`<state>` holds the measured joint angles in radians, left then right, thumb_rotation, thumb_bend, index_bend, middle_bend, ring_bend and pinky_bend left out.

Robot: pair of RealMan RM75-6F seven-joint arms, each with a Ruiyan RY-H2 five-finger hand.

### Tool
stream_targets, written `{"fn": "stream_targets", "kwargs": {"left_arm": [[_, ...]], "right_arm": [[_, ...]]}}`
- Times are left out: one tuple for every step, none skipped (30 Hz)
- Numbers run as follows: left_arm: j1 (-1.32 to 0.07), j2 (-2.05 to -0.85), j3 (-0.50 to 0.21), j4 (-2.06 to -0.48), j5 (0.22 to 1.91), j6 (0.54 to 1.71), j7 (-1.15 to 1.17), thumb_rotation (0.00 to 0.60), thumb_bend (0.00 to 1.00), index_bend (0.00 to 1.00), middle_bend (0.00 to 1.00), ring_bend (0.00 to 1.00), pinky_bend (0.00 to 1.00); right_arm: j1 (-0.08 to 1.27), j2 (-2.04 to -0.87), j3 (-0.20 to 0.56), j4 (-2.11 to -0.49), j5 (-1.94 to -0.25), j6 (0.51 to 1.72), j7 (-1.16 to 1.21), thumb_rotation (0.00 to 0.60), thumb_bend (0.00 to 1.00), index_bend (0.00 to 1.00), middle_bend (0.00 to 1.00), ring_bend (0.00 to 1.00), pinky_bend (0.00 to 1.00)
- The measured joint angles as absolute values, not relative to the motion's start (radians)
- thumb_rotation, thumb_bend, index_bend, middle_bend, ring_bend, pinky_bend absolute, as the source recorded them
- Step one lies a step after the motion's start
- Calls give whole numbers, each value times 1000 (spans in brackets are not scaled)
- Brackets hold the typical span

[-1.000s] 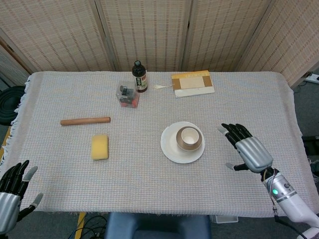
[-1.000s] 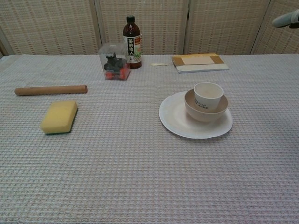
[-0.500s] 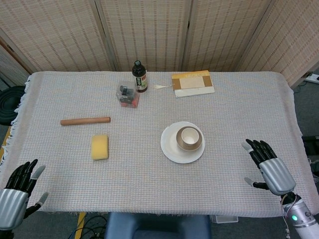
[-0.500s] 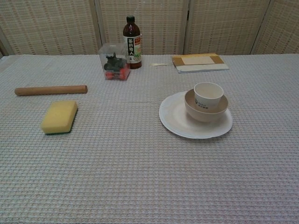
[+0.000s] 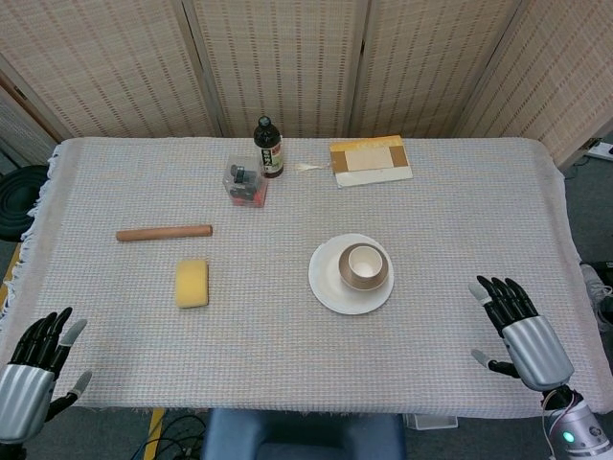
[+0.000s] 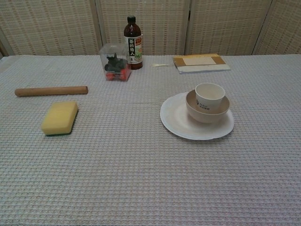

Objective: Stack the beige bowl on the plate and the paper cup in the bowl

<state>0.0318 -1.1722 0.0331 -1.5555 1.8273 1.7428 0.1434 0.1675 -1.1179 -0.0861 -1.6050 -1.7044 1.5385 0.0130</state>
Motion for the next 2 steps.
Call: {"fn": "stream_targets", "kwargs": {"left_arm": [[32,-1171,34,-1556,1829,1744,141,600,314,124,11,12,147],[31,-1171,34,-1557,1831,1743,141,600,314,124,11,12,147]], "right_arm": [[168,-1120,-85,-1605,-1703,1531,7,600,153,0,0,0,0],[168,-1122,-85,-1604,-1702,1525,2,600,153,0,0,0,0]]}}
